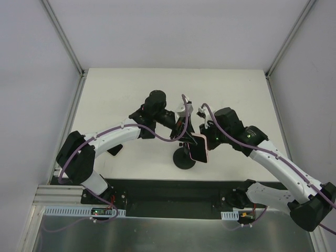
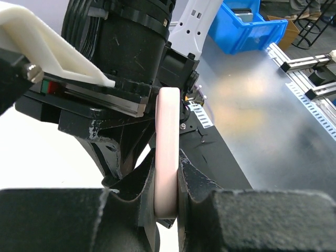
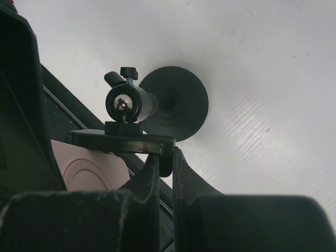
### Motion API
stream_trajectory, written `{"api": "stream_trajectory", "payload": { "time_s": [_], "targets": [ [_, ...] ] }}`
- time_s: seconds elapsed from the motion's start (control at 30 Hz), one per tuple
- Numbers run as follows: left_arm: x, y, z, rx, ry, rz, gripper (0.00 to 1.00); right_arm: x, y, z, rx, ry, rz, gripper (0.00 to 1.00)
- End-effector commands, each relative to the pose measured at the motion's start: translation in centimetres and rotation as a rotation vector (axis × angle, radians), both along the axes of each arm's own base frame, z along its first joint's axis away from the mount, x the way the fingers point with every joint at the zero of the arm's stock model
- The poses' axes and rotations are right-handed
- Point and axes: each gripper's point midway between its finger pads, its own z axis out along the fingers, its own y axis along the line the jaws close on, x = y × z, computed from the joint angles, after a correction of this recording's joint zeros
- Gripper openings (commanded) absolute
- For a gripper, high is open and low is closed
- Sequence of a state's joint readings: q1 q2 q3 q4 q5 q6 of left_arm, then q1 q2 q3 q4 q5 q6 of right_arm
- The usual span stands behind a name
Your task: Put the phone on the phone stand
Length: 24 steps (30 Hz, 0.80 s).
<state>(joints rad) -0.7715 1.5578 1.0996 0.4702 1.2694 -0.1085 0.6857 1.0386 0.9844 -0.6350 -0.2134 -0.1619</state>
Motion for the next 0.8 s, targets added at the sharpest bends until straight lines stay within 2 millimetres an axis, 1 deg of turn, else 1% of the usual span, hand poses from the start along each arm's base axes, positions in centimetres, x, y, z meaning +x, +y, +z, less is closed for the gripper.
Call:
{"api": "stream_trajectory", "payload": {
  "time_s": [0.0, 0.03, 0.1, 0.13, 0.17, 0.27, 0.33, 0.53, 0.57, 0.63, 0.67, 0.7, 0.77],
  "targets": [
    [-1.1, -0.6, -0.3, 0.047, -0.003, -0.013, 0.0, 2.3, 2.2, 6.0, 0.17, -0.169, -0.006, 0.01],
    [-1.2, -0.4, -0.6, 0.079, 0.021, -0.003, 0.0, 2.3, 2.2, 5.9, 0.165, -0.169, -0.007, 0.0],
    [-1.3, -0.9, -0.4, 0.086, -0.021, 0.009, 0.0, 2.4, 2.4, 6.0, 0.166, -0.171, -0.001, 0.0],
    [-1.4, -1.0, 0.0, 0.084, -0.023, 0.005, 0.0, 2.5, 2.4, 6.0, 0.167, -0.17, 0.0, 0.0],
    [-1.6, -1.0, -0.2, 0.098, -0.013, 0.002, 0.0, 2.5, 2.6, 6.0, 0.17, -0.169, 0.007, 0.0],
    [-2.5, -1.0, 0.0, 0.095, -0.021, -0.014, 0.0, 2.7, 2.8, 6.0, 0.175, -0.173, 0.013, 0.0],
    [-3.2, -1.4, 0.3, 0.098, -0.028, -0.037, 0.0, 2.8, 3.0, 6.1, 0.178, -0.182, 0.027, 0.0],
    [-4.3, -1.5, -0.2, 0.104, -0.03, -0.077, 0.0, 2.6, 3.5, 6.7, 0.217, -0.187, 0.065, 0.0],
    [-4.5, -1.5, -0.2, 0.101, -0.027, -0.09, 0.0, 2.2, 3.9, 7.0, 0.24, -0.184, 0.1, 0.01],
    [-4.5, -1.7, -0.6, 0.113, -0.008, -0.107, 0.0, 2.0, 4.2, 7.2, 0.251, -0.195, 0.137, 0.0],
    [-4.9, -1.6, -0.5, 0.109, 0.003, -0.135, 0.0, 1.6, 4.5, 7.3, 0.263, -0.186, 0.164, 0.0],
    [-4.9, -1.7, -0.8, 0.116, 0.015, -0.147, 0.0, 1.5, 4.6, 7.3, 0.27, -0.182, 0.182, 0.0],
    [-5.1, -1.8, -0.7, 0.113, 0.012, -0.157, 0.0, 1.4, 4.7, 7.6, 0.291, -0.177, 0.212, 0.0]
  ]
}}
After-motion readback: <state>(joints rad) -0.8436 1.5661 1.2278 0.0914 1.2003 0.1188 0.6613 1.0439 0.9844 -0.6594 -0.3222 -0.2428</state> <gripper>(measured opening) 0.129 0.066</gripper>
